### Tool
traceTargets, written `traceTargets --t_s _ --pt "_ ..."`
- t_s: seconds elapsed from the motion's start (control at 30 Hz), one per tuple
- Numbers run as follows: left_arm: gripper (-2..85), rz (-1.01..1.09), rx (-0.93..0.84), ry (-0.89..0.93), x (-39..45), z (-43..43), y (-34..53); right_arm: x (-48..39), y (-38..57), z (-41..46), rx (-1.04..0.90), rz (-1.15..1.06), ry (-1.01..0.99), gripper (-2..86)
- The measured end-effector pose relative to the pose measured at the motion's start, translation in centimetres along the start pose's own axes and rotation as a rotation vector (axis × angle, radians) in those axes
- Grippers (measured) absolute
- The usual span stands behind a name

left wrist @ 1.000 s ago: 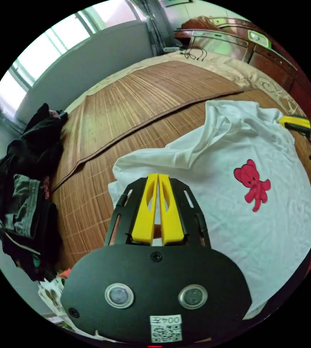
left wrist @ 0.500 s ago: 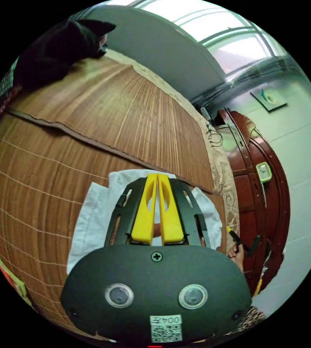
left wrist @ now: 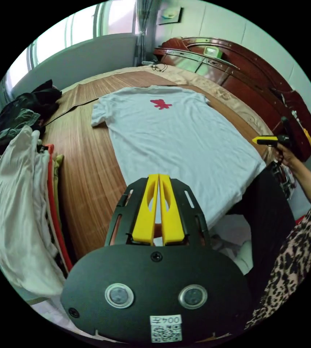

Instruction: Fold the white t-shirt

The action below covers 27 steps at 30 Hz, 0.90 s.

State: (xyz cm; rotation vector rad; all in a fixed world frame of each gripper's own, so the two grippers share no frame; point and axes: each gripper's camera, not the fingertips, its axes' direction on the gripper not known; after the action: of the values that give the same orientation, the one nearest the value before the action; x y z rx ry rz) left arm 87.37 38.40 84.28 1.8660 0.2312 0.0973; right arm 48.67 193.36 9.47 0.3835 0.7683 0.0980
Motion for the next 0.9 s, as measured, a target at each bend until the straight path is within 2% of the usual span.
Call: traceTargets --t_s 0.13,0.17,0.27,0.5,0.63,0.7,0.77,0.9 --pt "0.7 0.078 -0.169 -0.044 3.5 5.2 2.5 -4.8 2.0 2.3 -0.071 -0.082 0.088 -0.3" --pt "0.7 0.057 -0.114 -0.064 3.6 5.2 3.1 -5.3 2.5 2.5 -0.045 -0.070 0.114 -0.4" --pt "0.7 -0.064 -0.143 0.003 2.4 5.7 3.7 -5.7 3.9 1.8 -0.038 -0.063 0.124 -0.5" --pt "0.7 -0.143 -0.150 0.133 1.4 6.1 8.1 -4.8 6.8 0.4 -0.091 -0.016 0.028 -0.6" --pt "0.8 -0.122 -0.191 0.138 1.3 6.2 9.2 -4.8 7.3 -0.1 -0.177 -0.011 0.002 -0.6" --pt "0.8 -0.110 -0.189 0.093 1.0 5.4 8.7 -5.3 6.5 -2.5 -0.082 -0.006 0.020 -0.4" --pt "0.9 -0.121 -0.111 0.034 -0.4 4.1 7.4 -6.3 3.6 -4.4 0.051 -0.019 -0.046 0.1" --pt "1.0 -0.216 -0.001 -0.086 -8.0 4.8 0.0 -9.2 -4.3 -2.2 0.110 -0.085 -0.155 2.9"
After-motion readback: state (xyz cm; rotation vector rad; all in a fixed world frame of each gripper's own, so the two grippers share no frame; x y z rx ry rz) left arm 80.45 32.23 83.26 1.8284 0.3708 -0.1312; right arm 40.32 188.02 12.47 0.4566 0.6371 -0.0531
